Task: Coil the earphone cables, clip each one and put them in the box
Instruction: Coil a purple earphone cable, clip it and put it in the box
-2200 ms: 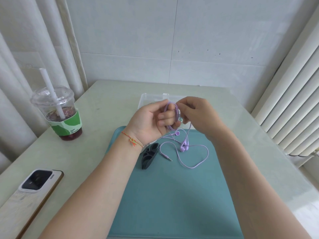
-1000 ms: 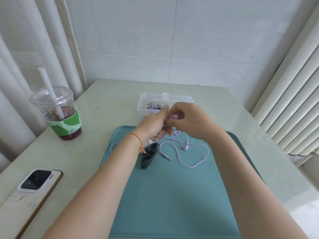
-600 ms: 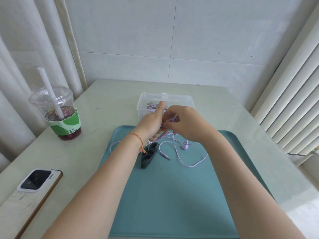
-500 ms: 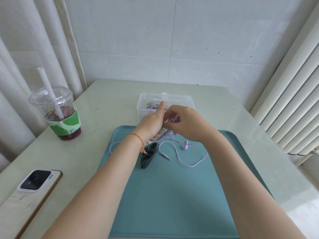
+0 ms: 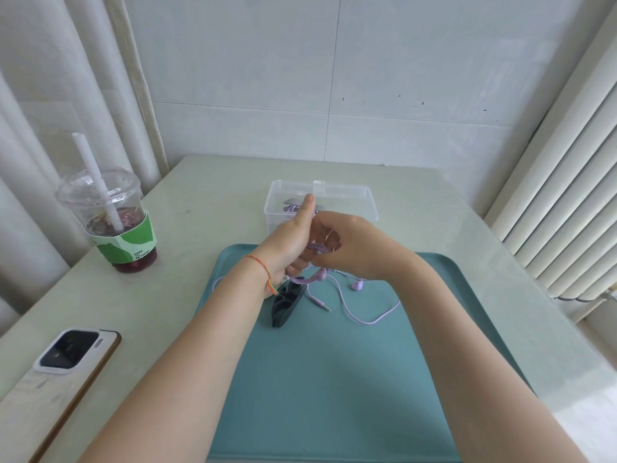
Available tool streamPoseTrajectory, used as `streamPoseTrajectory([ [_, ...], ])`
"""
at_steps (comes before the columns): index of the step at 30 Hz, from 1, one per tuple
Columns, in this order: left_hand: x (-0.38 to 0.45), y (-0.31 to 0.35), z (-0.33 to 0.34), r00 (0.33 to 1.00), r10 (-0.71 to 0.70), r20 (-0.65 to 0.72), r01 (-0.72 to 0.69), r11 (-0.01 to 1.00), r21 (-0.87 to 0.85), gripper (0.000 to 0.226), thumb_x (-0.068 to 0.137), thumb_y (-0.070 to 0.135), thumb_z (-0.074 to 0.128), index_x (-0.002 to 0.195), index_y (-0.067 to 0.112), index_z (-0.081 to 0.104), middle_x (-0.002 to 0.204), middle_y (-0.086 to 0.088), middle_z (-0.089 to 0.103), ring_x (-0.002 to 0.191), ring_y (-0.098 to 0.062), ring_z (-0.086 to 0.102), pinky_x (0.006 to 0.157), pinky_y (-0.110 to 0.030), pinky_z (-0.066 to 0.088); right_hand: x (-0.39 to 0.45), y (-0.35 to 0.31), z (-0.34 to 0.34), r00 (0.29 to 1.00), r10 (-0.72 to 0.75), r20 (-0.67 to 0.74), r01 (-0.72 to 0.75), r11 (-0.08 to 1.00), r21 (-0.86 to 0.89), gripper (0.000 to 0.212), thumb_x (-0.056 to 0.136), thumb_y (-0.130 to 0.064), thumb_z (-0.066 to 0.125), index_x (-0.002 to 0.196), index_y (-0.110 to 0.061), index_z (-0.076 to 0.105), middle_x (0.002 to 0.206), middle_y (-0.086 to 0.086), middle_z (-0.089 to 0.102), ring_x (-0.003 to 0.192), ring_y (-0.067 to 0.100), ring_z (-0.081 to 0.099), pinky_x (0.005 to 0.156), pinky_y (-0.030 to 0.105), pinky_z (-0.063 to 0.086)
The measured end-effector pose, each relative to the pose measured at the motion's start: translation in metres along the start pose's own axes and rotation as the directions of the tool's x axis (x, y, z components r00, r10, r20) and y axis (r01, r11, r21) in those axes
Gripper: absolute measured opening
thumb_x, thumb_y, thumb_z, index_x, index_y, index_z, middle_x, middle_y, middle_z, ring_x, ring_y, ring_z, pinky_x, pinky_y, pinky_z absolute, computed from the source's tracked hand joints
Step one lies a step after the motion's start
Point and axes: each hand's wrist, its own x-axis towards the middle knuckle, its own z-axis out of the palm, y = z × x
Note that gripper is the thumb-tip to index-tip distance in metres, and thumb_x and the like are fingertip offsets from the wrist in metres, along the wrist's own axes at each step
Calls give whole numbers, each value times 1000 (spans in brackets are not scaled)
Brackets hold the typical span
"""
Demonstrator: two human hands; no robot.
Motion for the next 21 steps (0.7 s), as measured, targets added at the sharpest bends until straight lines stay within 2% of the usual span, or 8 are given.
streamPoseTrajectory([
  [2,0,-1,0,1000,-11,0,11,1000,3,67,92,73,16,63,22,49,70,-5,38,39,-11,15,41,-17,13,0,-1,1,1000,-9,-4,9,1000,-19,24,78,-9,62,89,-29,55,89,-7,64,73,4,56,65,14,41],
  [5,2,-2,2,999,-25,30,26,1000,-12,64,93,72,16,63,23,44,67,-2,29,41,-11,12,45,-19,10,0,-1,3,1000,16,-11,-16,999,-29,26,76,-6,56,87,-28,52,81,-8,60,69,5,53,62,19,40],
  [9,0,0,-1,998,-59,-6,59,998,-36,63,93,71,19,65,20,44,58,1,26,38,-10,14,48,-22,11,-1,-4,3,999,46,-24,-45,998,32,21,80,-13,58,95,-26,55,88,-8,60,79,10,57,70,21,45],
  [11,-1,4,-4,997,-56,-51,54,998,-44,63,93,71,21,71,18,45,53,2,28,37,-10,15,45,-21,11,-3,-3,1,997,71,12,-72,996,46,31,80,-18,65,107,-24,53,93,-7,59,82,12,57,68,20,46],
  [13,-2,8,-5,996,-35,-76,29,996,-83,61,94,70,24,74,17,47,54,2,27,39,-10,15,45,-22,11,-4,-3,2,994,97,55,-97,995,10,49,77,-23,72,116,-21,43,94,-4,56,76,11,53,57,16,42],
  [15,-3,11,-5,996,-30,-78,18,989,-148,57,94,68,28,78,17,49,52,4,26,40,-9,16,44,-21,12,-3,-3,9,996,83,22,-83,997,-5,56,76,-23,75,117,-15,37,91,-3,50,72,8,48,51,11,39],
  [17,-4,13,-4,997,-36,-70,20,977,-213,53,94,66,32,83,17,46,50,5,28,39,-9,18,40,-20,14,1,-1,15,996,54,-72,-56,998,-35,51,78,-16,71,116,-11,38,95,-1,44,76,13,47,56,12,38],
  [21,-4,12,-5,990,-37,-139,8,979,-205,47,96,63,34,84,17,41,52,4,32,43,-12,20,48,-26,13,2,-1,11,983,26,-183,-44,994,-95,34,83,-6,56,114,-10,42,95,0,41,75,22,46,66,29,37],
])
